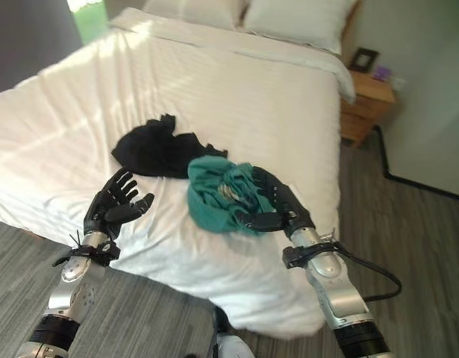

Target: Pick up bed clothes into laundry basket.

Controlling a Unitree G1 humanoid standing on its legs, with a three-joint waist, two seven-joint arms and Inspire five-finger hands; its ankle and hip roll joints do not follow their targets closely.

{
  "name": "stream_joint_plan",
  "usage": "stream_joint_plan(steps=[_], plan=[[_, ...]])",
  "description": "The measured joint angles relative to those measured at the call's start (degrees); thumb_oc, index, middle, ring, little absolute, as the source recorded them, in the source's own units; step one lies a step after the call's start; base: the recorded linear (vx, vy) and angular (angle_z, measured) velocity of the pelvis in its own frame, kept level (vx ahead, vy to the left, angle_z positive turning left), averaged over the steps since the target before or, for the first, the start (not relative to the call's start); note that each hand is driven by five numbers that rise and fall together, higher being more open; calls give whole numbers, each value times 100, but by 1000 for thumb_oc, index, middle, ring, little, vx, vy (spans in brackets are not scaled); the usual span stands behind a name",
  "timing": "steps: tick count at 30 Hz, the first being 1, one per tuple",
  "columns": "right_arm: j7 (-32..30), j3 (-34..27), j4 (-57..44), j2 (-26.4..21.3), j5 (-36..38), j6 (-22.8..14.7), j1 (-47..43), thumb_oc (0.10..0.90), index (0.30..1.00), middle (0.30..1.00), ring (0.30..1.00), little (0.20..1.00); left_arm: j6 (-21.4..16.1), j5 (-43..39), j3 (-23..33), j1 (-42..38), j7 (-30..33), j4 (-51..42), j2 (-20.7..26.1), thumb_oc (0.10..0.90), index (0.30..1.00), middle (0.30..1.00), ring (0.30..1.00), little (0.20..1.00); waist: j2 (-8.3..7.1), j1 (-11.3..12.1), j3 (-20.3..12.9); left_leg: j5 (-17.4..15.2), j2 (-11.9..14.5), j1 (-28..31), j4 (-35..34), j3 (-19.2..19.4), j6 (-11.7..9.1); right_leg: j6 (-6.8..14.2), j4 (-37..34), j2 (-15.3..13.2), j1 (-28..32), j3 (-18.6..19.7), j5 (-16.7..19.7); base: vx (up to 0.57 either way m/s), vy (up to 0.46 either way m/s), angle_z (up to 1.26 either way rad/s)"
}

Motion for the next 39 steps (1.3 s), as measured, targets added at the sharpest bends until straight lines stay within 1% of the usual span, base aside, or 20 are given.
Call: stream_joint_plan(steps=[1, 2, 4, 5, 6, 7, 9, 11, 14, 18, 21, 25, 26, 27, 31, 33, 36, 37, 38, 39], plan=[[-60, -44, 13, -58, -1, 3, -6, 800, 900, 900, 900, 900, -5, -2, -4, 99, -34, -31, -7, 800, 900, 900, 900, 900, -10, 78, 5, -238, 4, -178, 299, 102, 54, -11, -287, -15, 229, 62, -7, 201, -139, 0], [-71, -121, 15, -105, -6, 10, -33, 800, 900, 900, 900, 900, -4, -1, 0, 167, -62, -112, 1, 800, 900, 900, 900, 900, -46, 152, 24, -346, 91, -350, 318, 202, 214, -66, -611, -9, 415, 67, 46, 164, -114, 24], [-62, -160, 13, -271, -18, 10, -164, 800, 900, 900, 900, 900, 0, -11, 30, 261, -75, -260, 29, 800, 900, 900, 900, 900, -235, 203, 115, -360, 336, -826, 251, 319, 235, -120, -912, -11, 597, 17, 104, 146, -94, 13], [-48, -170, 8, -334, -48, 13, -224, 800, 900, 900, 900, 900, 15, -10, 30, 288, -90, -254, 37, 800, 900, 900, 900, 900, -264, 203, 131, -266, 487, -978, 112, 313, 122, -111, -912, -2, 646, -47, 68, 122, -99, 12], [-1, -147, 3, -467, -133, 14, -276, 800, 900, 900, 900, 900, 33, -8, 33, 346, -157, -253, 46, 800, 900, 900, 900, 900, -247, 179, 123, 34, 641, -1053, -71, 371, -185, -44, -914, 35, 710, -100, -7, 90, -88, 3], [84, -117, 3, -675, -217, 13, -294, 800, 900, 900, 900, 900, 33, -10, 27, 436, -205, -278, 56, 800, 900, 900, 900, 900, -213, 186, 104, 319, 748, -981, -162, 463, -268, 9, -917, 75, 805, -110, -63, 48, -58, 5], [174, -78, 19, -1052, -292, 14, -291, 800, 900, 900, 900, 900, 36, -15, 12, 524, -300, -285, 129, 800, 900, 900, 900, 900, -270, 144, 78, 412, 741, -790, -391, 426, -135, 110, -920, 42, 918, -123, -179, 41, -52, 7], [238, -32, 105, -1353, -485, 14, -377, 800, 900, 900, 900, 900, 64, -49, -4, 634, -340, -404, 248, 800, 900, 900, 900, 900, -319, 132, 47, 503, 719, -707, -549, 428, -72, 207, -921, -6, 907, -123, -248, 44, -38, 5], [345, 163, 524, -1484, -672, 36, -604, 800, 900, 900, 900, 900, 67, -125, -27, 680, -433, -467, 332, 800, 900, 900, 900, 900, -321, 152, 41, 515, 670, -702, -563, 374, -75, 295, -922, -68, 930, -177, -313, 49, -19, 13], [584, 520, 537, -1600, -1049, 143, -627, 800, 900, 900, 900, 900, 78, -234, -79, 678, -455, -470, 363, 800, 900, 900, 900, 900, -281, 164, 41, 516, 650, -679, -564, 277, -77, 375, -923, -100, 1002, -284, -374, 39, -8, 18], [700, 775, 628, -1620, -1241, 146, -628, 800, 900, 900, 900, 900, 97, -233, -110, 678, -516, -471, 365, 800, 900, 900, 900, 900, -227, 147, 47, 516, 639, -653, -568, 121, -77, 424, -923, -123, 1073, -435, -414, 14, -9, 25], [730, 833, 994, -1610, -1489, 256, -597, 800, 900, 900, 900, 900, 109, -233, -254, 694, -572, -484, 379, 800, 900, 900, 900, 900, -153, 221, 69, 516, 589, -699, -570, 2, -78, 476, -923, -155, 1072, -569, -472, 15, -17, 17], [705, 842, 1222, -1467, -1585, 181, -599, 800, 900, 900, 900, 900, 114, -231, -266, 724, -571, -484, 386, 800, 900, 900, 900, 900, -141, 291, 73, 520, 588, -699, -569, 2, -83, 482, -927, -159, 1074, -583, -483, 15, -16, 4], [689, 896, 1432, -1335, -1681, 251, -606, 800, 900, 900, 900, 900, 121, -231, -288, 735, -571, -485, 381, 800, 900, 900, 900, 900, -149, 289, 68, 519, 583, -705, -569, -5, -84, 488, -925, -161, 1073, -582, -498, -6, -8, 6], [720, 1427, 1870, -1230, -2386, 237, -585, 800, 900, 900, 900, 900, 134, -232, -293, 848, -585, -485, 384, 800, 900, 900, 900, 900, -87, 330, 71, 548, 569, -796, -560, -175, -125, 487, -925, -185, 1057, -742, -537, 8, -10, 20], [542, 1354, 2293, -902, -2977, 74, -581, 800, 900, 900, 900, 900, 139, -230, -297, 908, -643, -481, 390, 800, 900, 900, 900, 900, -79, 321, 65, 571, 561, -845, -545, -327, -159, 449, -925, -190, 1067, -907, -577, 36, -25, 39], [489, 1266, 2527, -881, -3686, -158, -466, 800, 900, 900, 900, 900, 139, -230, -287, 941, -668, -477, 390, 800, 900, 900, 900, 900, -78, 312, 53, 612, 556, -874, -536, -559, -221, 443, -950, -208, 1117, -1131, -616, 39, -24, 41], [421, 1205, 2587, -839, -3909, -224, -390, 718, 778, 778, 778, 778, 139, -228, -273, 945, -672, -475, 390, 800, 900, 900, 900, 900, -86, 316, 41, 615, 558, -876, -532, -636, -230, 456, -962, -233, 1149, -1213, -639, 42, -27, 37], [374, 1205, 2662, -787, -4136, -258, -387, 400, 300, 300, 300, 300, 138, -225, -235, 976, -671, -475, 392, 800, 900, 900, 900, 900, -103, 318, 7, 612, 558, -876, -529, -657, -235, 457, -961, -228, 1156, -1216, -657, 50, -20, 20], [308, 1197, 2704, -728, -4364, -275, -369, 400, 300, 300, 300, 300, 138, -222, -206, 1032, -673, -475, 424, 800, 900, 900, 900, 900, -108, 342, -56, 601, 559, -891, -526, -659, -252, 449, -962, -227, 1145, -1217, -676, 58, -25, 7]])
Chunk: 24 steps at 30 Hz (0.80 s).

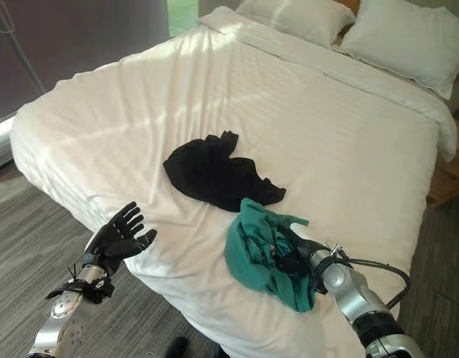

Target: Pick up bed clothes into laundry basket.

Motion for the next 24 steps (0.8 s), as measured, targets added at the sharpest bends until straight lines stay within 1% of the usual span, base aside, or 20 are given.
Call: stream_joint_plan(steps=[1, 2, 5, 7, 9, 10, 11, 12, 13, 14, 15, 16, 17, 18, 19, 20, 21, 22, 23, 24], plan=[[-70, -24, 55, 68, -150, -24, 41, 400, 300, 300, 300, 300, 0, 4, 13, 59, 0, 6, 48, 800, 900, 900, 900, 900, 38, -4, -54, -6, -4, -16, -1, -6, -9, -37, 0, -3, -15, -2, -28, 39, -14, 5], [-158, -121, 70, 146, -322, -31, 124, 400, 300, 300, 300, 300, 0, 37, 28, 108, 2, 9, 93, 800, 900, 900, 900, 900, 5, -5, -146, -6, -8, -17, -1, -27, -9, -45, 0, -7, -10, -14, -33, 26, -11, 8], [-274, -307, 44, 229, -717, -38, 220, 400, 300, 300, 300, 300, -1, 356, 45, 153, 4, 8, 394, 800, 900, 900, 900, 900, 86, 11, -284, -6, -25, -36, -2, -37, -9, -52, 7, -27, -25, -32, -37, 25, -28, 4], [-284, -338, 20, 242, -786, -35, 255, 400, 300, 300, 300, 300, -1, 525, 97, 84, 23, 3, 734, 800, 900, 900, 900, 900, 118, -20, -307, -5, -26, -48, -4, -26, -9, -52, 33, -30, -68, -7, -37, 19, -26, 0], [-308, -350, -24, 292, -787, -29, 287, 400, 300, 300, 300, 300, 13, 700, 108, -90, 149, 19, 1118, 800, 900, 900, 900, 900, 149, -111, -308, 24, -10, -49, -12, 23, 11, -50, 69, -22, -94, 31, -42, -36, 5, -8], [-316, -374, -61, 343, -776, -33, 316, 400, 300, 300, 300, 300, 11, 797, 144, -290, 194, 31, 1365, 800, 900, 900, 900, 900, 121, -126, -325, 28, 5, -25, -2, 92, 2, -42, 79, -15, -117, 58, -44, -103, 24, -18], [-322, -355, -75, 344, -753, -36, 340, 400, 300, 300, 300, 300, 12, 938, 3, -658, 323, 128, 1591, 800, 900, 900, 900, 900, 163, -120, -293, 26, -9, -28, 40, 163, 1, -31, 138, -18, -119, 160, -67, -122, 154, -36], [-330, -333, -111, 340, -728, -36, 303, 400, 300, 300, 300, 300, 15, 1145, -203, -1073, 409, 203, 1864, 800, 900, 900, 900, 900, 190, -113, -247, -5, -44, -75, 185, 346, -47, -11, 240, -38, -217, 283, -94, -71, 141, -30], [-334, -297, -115, 346, -709, -34, 246, 400, 300, 300, 300, 300, 22, 1223, -244, -1266, 402, 257, 1956, 800, 900, 900, 900, 900, 208, -126, -234, -43, -54, -106, 263, 397, -103, -10, 300, -45, -270, 371, -95, 61, 209, -63], [-366, -102, -22, 339, -565, -27, 9, 400, 300, 300, 300, 300, 129, 1415, -871, -2223, 514, 612, 2367, 800, 900, 900, 900, 900, 177, -97, -136, -63, -146, -182, 527, 743, -125, 56, 463, -96, -359, 901, -176, 93, 86, -58], [-363, -44, -14, 339, -537, -24, -69, 400, 300, 300, 300, 300, 130, 1460, -1007, -2502, 496, 731, 2444, 800, 900, 900, 900, 900, 185, -105, -97, -69, -148, -185, 553, 865, -123, 66, 523, -88, -351, 965, -185, 153, 149, -76], [-364, 60, -19, 342, -425, -24, -172, 400, 300, 300, 300, 300, 152, 1585, -1281, -3102, 498, 938, 2527, 800, 900, 900, 900, 900, 221, -143, -67, -89, -121, -174, 539, 1064, -144, 79, 556, -85, -404, 1036, -207, 131, 219, -67], [-362, 85, -65, 377, -318, -25, -192, 400, 300, 300, 300, 300, 171, 1617, -1505, -3649, 498, 1001, 2577, 800, 900, 900, 900, 900, 262, -192, -28, -121, -40, -89, 407, 1243, -102, 103, 545, -64, -461, 1044, -197, 166, 330, -77], [-362, 55, -126, 438, -191, -18, -201, 400, 300, 300, 300, 300, 127, 1781, -1994, -4293, 515, 1250, 2717, 800, 900, 900, 900, 900, 294, -195, 7, -176, 35, -57, 316, 1441, -11, 87, 539, 7, -472, 1122, -139, 106, 269, -65], [-360, 91, -260, 469, -130, 22, -204, 400, 300, 300, 300, 300, 182, 2040, -2332, -4731, 488, 1373, 2843, 800, 900, 900, 900, 900, 269, -307, 35, -189, 25, -24, 262, 1539, 13, 53, 429, 5, -467, 1218, -53, 134, 365, -50], [-350, 155, -320, 474, -101, 1, -222, 400, 300, 300, 300, 300, 229, 2308, -2689, -5114, 500, 1559, 2894, 800, 900, 900, 900, 900, 307, -386, 27, -150, 54, 11, 187, 1653, 38, 92, 320, 10, -410, 1264, 28, 148, 382, -59], [-345, 192, -378, 520, -72, -4, -229, 400, 300, 300, 300, 300, 192, 2439, -2837, -5377, 484, 1733, 2897, 800, 900, 900, 900, 900, 315, -494, 36, -161, 29, 69, 135, 1814, 64, 155, 234, -28, -425, 1316, 99, 187, 501, -62], [-329, 176, -438, 638, -14, 9, -242, 400, 300, 300, 300, 300, 177, 2479, -3042, -5649, 481, 2032, 2884, 800, 900, 900, 900, 900, 381, -625, 39, -145, 33, 148, 76, 1948, 126, 132, 221, -29, -401, 1340, 177, 97, 249, -69], [-318, 176, -495, 713, 34, 5, -250, 400, 300, 300, 300, 300, 198, 2490, -3148, -5782, 478, 2279, 2860, 800, 900, 900, 900, 900, 438, -711, 40, -150, 42, 182, 62, 2063, 141, 113, 230, -35, -393, 1416, 167, 75, 294, -74], [-294, 189, -538, 726, 106, -40, -250, 400, 300, 300, 300, 300, 251, 2690, -3283, -5905, 456, 2387, 2886, 800, 900, 900, 900, 900, 519, -746, 36, -161, 89, 223, -9, 2272, 158, 170, 298, -33, -493, 1420, 132, 29, 174, -82]])
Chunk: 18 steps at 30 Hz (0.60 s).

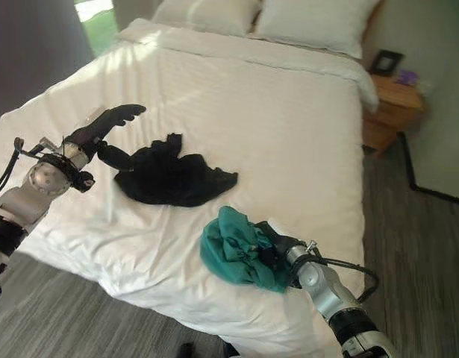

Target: Pick up bed clothes into laundry basket.

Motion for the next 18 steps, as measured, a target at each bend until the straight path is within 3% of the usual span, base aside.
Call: stream_joint_plan(steps=[1, 4, 7, 8, 11, 18], plan=[[21, 11, -21, 104, 78, -34, -6, 400, 300, 300, 300, 300, -30, 183, -18, -60, 2, 92, 23, 800, 900, 900, 900, 900, -14, -129, 9, -119, -76, -17, 100, 136, 153, -93, 124, 13, -120, 44, 110, 18, 310, -97], [85, 184, -163, 220, 214, -68, -34, 400, 300, 300, 300, 300, -6, 460, -29, -94, -41, 422, 29, 800, 900, 900, 900, 900, 18, -245, 9, -136, 11, 90, 33, 535, 164, -98, 244, 140, -239, 335, 124, 12, 149, -73], [200, 293, -223, 222, 413, -133, 49, 400, 300, 300, 300, 300, -27, 754, -33, -166, -63, 881, 54, 800, 900, 900, 900, 900, -97, -251, -4, -161, 52, 188, -23, 710, 124, -211, 115, 246, -235, 289, 273, 61, 59, -53], [234, 338, -208, 222, 472, -186, 97, 400, 300, 300, 300, 300, -12, 917, -109, -286, -54, 1192, 50, 800, 900, 900, 900, 900, -183, -336, -44, -165, 51, 192, -62, 725, 118, -217, -27, 242, -182, 342, 276, 0, 20, -24], [286, 368, -214, 221, 647, -296, 183, 400, 300, 300, 300, 300, 10, 1239, -210, -483, -8, 1614, 219, 800, 900, 900, 900, 900, -365, -306, -74, -176, 77, 134, -68, 759, 100, -292, -250, 267, -174, 367, 419, -5, -8, -11], [368, 135, -322, 221, 730, -339, 678, 400, 300, 300, 300, 300, 315, 1576, -96, -530, 42, 2663, 343, 800, 900, 900, 900, 900, -617, -227, -211, -208, 173, 75, -68, 596, 50, -297, -257, 333, -177, 216, 421, 28, -9, 10]])
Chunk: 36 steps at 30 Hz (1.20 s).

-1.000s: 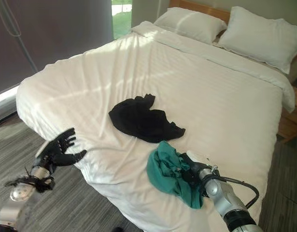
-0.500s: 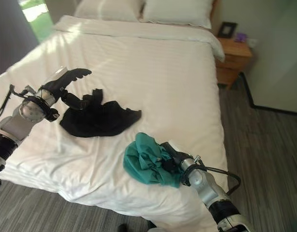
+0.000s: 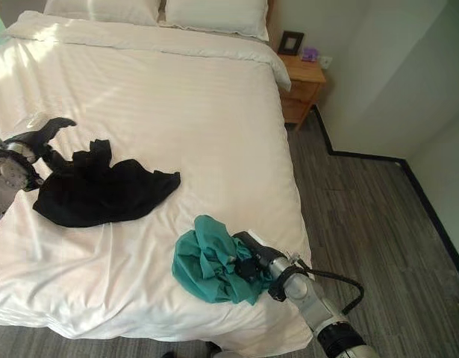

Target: Pick up bed clothes into laundry basket.

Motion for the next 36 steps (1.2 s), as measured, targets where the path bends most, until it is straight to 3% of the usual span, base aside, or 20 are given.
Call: stream_joint_plan(steps=[5, 15, 24, 30, 31, 32, 36], plan=[[58, 4, 13, -16, -1, 184, 42, 400, 300, 300, 300, 300, 41, -115, 225, 131, 5, -115, 93, 800, 900, 900, 900, 900, -123, 84, -69, 0, -23, 2, 0, -20, 0, 0, -2, -37, 18, -48, 0, 5, 6, 7], [60, -4, -98, -130, -1, 214, 62, 400, 300, 300, 300, 300, -4, -248, 196, 586, -22, -462, -175, 800, 900, 900, 900, 900, -159, 118, -44, 0, -90, -128, -1, -17, 1, 27, -3, -107, -112, -35, 18, -3, 0, 0], [58, -16, -325, -149, 60, 123, 13, 400, 300, 300, 300, 300, -44, -731, 206, 592, 9, -558, -378, 800, 900, 900, 900, 900, -217, -16, 137, 1, -70, -285, 0, 1, 3, 48, -2, -79, -278, -13, 61, -32, -2, -2], [50, 217, -503, -163, 159, 18, -332, 400, 300, 300, 300, 300, -108, -882, 401, 464, 212, 181, -506, 800, 900, 900, 900, 900, -509, -187, 309, 4, -22, -627, 44, 161, 5, 168, 1, 17, -698, 144, 368, -83, -26, -19], [36, 235, -508, -162, 192, 2, -331, 400, 300, 300, 300, 300, -115, -840, 404, 459, 284, 272, -530, 679, 719, 719, 719, 719, -534, -220, 320, 4, -8, -677, 51, 167, 5, 200, 1, 24, -746, 165, 401, -20, -12, -5], [30, 238, -508, -162, 229, -4, -331, 400, 300, 300, 300, 300, -139, -736, 429, 443, 321, 346, -569, 400, 300, 300, 300, 300, -566, -247, 327, 3, -11, -698, 54, 175, 5, 198, 1, 22, -765, 192, 404, 0, 0, 0], [29, 232, -497, -173, 227, -4, -312, 400, 300, 300, 300, 300, -123, -252, 933, 483, 461, 416, -838, 400, 300, 300, 300, 300, -589, -250, 317, 1, -13, -695, 53, 189, 3, 195, 2, 24, -766, 255, 416, 28, 10, 1]])
